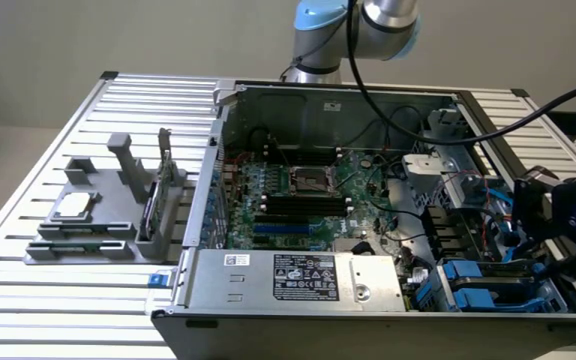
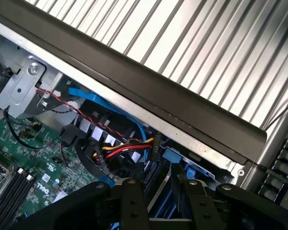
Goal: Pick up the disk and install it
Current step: 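Insert the first disk wire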
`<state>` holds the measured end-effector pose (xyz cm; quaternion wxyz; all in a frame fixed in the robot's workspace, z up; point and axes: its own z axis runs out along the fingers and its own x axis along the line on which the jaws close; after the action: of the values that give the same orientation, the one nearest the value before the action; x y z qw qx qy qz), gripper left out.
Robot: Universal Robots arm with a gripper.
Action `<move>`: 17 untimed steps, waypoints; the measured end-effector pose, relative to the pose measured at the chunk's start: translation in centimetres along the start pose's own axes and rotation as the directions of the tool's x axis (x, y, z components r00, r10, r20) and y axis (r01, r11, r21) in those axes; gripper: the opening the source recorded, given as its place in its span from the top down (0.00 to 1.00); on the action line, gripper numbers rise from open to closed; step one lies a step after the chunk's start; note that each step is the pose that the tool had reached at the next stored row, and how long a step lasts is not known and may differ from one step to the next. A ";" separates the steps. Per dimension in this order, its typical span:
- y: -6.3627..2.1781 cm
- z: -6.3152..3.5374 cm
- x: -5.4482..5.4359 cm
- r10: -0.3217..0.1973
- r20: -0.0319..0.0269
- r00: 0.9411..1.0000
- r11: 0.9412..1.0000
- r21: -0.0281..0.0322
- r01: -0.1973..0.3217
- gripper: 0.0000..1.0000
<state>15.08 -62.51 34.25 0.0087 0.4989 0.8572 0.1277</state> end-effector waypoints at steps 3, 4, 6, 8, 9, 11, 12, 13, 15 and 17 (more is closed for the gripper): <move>0.05 0.09 0.1 0.010 0.002 1.000 1.000 -0.001 -0.010 0.64; 0.06 0.13 0.1 0.013 0.003 1.000 1.000 -0.002 -0.013 0.64; 0.08 0.21 0.2 0.019 0.004 1.000 1.000 -0.002 -0.019 0.64; 0.10 0.30 0.3 0.026 0.006 1.000 1.000 -0.003 -0.026 0.64; 0.12 0.36 0.3 0.029 0.007 1.000 1.000 -0.003 -0.029 0.64; 0.16 0.47 0.4 0.033 0.008 0.999 0.999 -0.004 -0.033 0.64; 0.18 0.53 0.5 0.035 0.008 0.999 0.999 -0.004 -0.035 0.64; 0.22 0.59 0.5 0.037 0.008 0.999 0.999 -0.004 -0.037 0.64; 0.29 0.72 0.7 0.040 0.009 0.999 0.999 -0.005 -0.040 0.64; 0.36 0.84 0.8 0.044 0.010 0.999 0.999 -0.005 -0.044 0.64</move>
<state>15.08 -61.44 33.61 0.0116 0.5182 0.8456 0.1275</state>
